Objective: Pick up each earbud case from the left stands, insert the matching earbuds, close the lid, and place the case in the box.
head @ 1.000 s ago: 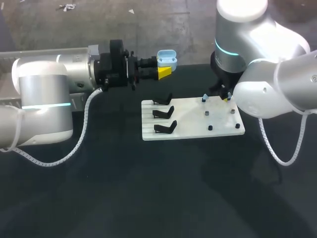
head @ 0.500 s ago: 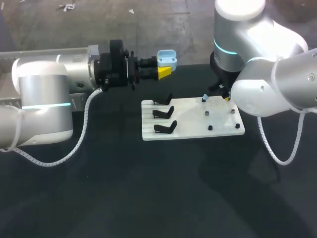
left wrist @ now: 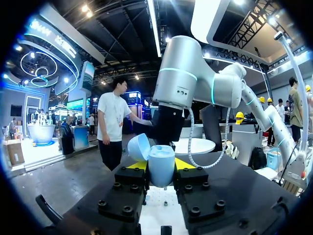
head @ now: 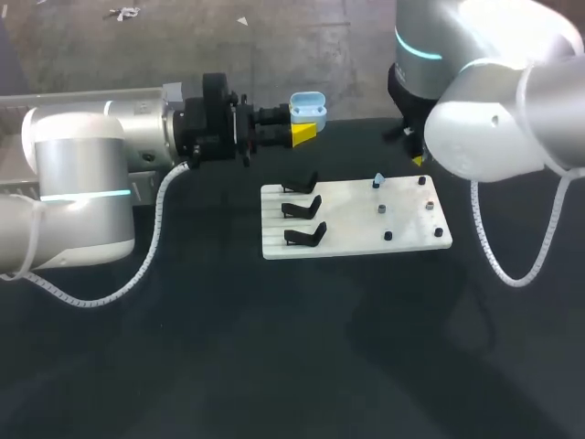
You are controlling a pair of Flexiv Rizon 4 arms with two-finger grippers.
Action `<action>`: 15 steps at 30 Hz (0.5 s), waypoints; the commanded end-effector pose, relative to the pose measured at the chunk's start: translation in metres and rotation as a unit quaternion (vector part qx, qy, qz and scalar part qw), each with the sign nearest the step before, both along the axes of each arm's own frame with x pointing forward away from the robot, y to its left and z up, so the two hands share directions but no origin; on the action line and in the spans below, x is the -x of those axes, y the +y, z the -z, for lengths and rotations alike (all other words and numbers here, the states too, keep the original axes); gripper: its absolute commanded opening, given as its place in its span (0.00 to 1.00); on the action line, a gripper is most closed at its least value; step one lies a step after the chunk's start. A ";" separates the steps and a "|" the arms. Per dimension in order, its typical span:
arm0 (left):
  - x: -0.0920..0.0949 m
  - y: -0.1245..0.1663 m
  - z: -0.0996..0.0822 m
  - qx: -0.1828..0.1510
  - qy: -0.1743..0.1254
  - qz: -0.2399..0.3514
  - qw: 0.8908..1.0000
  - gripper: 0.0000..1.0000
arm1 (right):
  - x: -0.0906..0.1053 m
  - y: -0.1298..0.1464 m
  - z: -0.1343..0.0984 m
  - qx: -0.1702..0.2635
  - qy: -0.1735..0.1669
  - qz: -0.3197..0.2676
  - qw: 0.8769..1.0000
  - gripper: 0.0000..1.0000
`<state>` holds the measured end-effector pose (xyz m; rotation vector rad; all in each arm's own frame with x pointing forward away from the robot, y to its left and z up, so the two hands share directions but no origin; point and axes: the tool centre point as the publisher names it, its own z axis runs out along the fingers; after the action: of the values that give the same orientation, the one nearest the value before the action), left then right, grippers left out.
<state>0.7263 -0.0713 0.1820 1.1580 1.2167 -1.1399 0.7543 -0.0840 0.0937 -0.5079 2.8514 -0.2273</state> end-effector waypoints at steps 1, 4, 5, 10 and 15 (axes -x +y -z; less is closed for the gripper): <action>0.001 0.000 0.000 0.000 -0.001 -0.003 1.000 0.00 | 0.018 0.008 -0.032 -0.007 0.001 -0.002 1.000 0.00; 0.001 0.000 0.000 0.000 -0.001 -0.003 1.000 0.00 | 0.024 0.015 -0.046 -0.009 -0.001 -0.003 1.000 0.00; 0.001 0.000 0.000 0.000 -0.001 -0.003 1.000 0.00 | 0.026 0.017 -0.049 -0.012 -0.001 -0.004 1.000 0.00; 0.001 0.000 0.000 0.000 -0.001 -0.003 1.000 0.00 | 0.037 0.028 -0.067 -0.014 -0.004 -0.005 1.000 0.00; 0.001 0.000 0.000 0.000 -0.001 -0.003 1.000 0.00 | 0.041 0.031 -0.074 -0.014 -0.013 -0.011 1.000 0.00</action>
<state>0.7263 -0.0714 0.1820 1.1580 1.2166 -1.1400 0.7203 -0.0515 0.1660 -0.5333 2.8289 -0.1861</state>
